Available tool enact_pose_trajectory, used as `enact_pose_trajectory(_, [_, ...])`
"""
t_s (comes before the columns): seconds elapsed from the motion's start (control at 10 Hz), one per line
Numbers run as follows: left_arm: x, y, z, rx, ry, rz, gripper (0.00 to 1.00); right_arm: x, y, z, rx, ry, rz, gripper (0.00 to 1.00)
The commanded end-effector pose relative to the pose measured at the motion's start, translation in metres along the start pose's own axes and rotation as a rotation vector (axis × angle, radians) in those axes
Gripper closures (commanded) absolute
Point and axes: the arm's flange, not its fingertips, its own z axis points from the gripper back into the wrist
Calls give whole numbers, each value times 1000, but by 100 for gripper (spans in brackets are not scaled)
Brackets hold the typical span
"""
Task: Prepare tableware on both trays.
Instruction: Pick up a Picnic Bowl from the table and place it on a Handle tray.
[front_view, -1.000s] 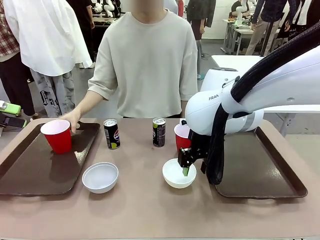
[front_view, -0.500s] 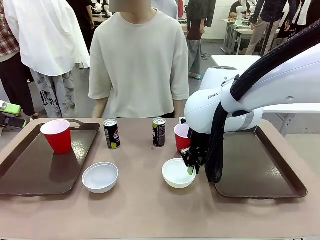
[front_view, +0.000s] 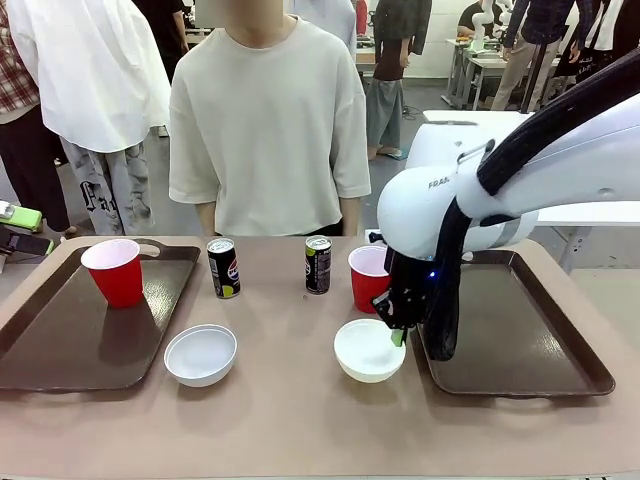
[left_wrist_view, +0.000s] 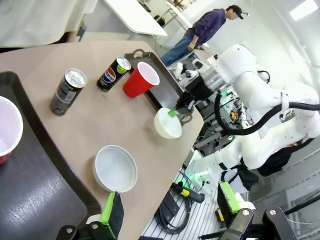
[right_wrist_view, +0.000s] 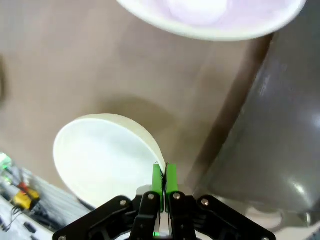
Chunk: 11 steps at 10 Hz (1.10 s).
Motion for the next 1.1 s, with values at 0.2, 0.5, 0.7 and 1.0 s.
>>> enact_pose_trajectory(0.2, [1,0,-1,-12,-10,-14,0,-59,-3,90,-12,-99,-29,100])
enact_pose_trajectory(0.5, [1,0,-1,-12,-10,-14,0,-47,-51,113,-24,-82,-78,100])
enact_pose_trajectory(0.7, [1,0,-1,-12,-10,-14,0,-47,-96,119,-71,-76,-117,100])
enact_pose_trajectory(1.0, [1,0,-1,-12,-10,-14,0,-54,-151,129,-113,-146,-236,100])
